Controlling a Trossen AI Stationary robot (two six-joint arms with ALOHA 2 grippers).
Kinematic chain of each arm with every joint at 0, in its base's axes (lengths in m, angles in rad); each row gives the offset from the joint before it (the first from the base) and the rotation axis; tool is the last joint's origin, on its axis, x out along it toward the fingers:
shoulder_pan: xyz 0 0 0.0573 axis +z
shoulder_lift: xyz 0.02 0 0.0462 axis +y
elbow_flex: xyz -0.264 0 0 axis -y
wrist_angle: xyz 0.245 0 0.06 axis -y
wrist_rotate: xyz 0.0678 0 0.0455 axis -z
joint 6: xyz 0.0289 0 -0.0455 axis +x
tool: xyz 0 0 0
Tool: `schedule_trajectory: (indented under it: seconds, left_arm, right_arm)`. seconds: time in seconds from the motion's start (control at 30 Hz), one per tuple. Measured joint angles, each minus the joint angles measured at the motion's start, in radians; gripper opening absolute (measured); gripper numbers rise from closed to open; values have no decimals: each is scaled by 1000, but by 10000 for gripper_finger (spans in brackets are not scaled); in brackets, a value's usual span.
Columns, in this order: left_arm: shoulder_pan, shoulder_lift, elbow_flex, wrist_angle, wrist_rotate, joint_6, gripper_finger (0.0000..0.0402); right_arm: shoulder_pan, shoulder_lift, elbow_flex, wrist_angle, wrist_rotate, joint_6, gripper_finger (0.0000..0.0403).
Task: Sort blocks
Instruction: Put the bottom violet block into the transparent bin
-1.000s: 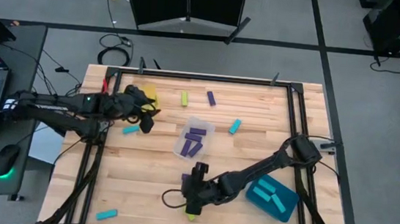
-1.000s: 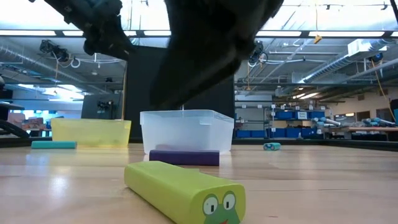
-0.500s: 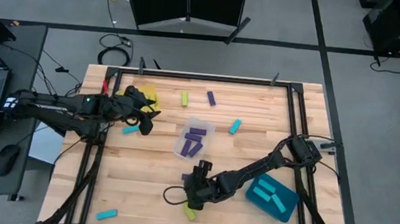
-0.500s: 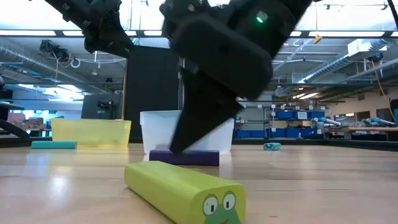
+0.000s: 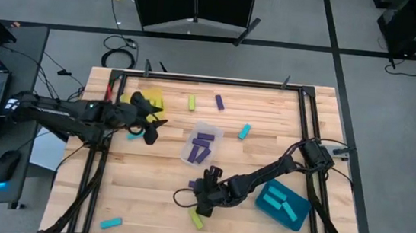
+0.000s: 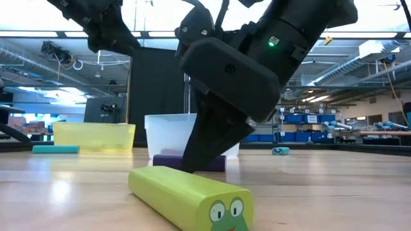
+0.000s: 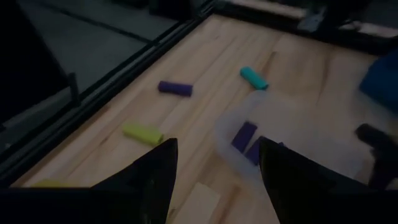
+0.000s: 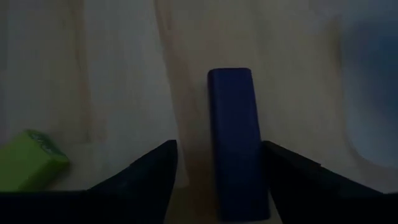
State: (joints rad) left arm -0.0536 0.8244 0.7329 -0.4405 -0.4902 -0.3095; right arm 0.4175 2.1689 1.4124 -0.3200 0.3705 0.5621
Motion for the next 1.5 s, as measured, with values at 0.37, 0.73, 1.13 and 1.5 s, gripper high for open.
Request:
schedule_trajectory:
  seconds: [0.37,0.73,1.13,1.5]
  left_arm:
    - [-208,-120,-12,108,-69,119,229]
    - [-289,-348,-268,302,-84,92,229]
    - [-289,-282,-414,438,-34,-39,229]
    - [-310,-58,-351,439,100,-38,229]
  right_arm:
    - [0,1,-2,13,-21,-10,118]
    - [22,2,-6,87,38,-102,118]
    - [-6,-178,-6,125,239,-304,118]
    - [-169,-341,-4,-250,341,-201,121]
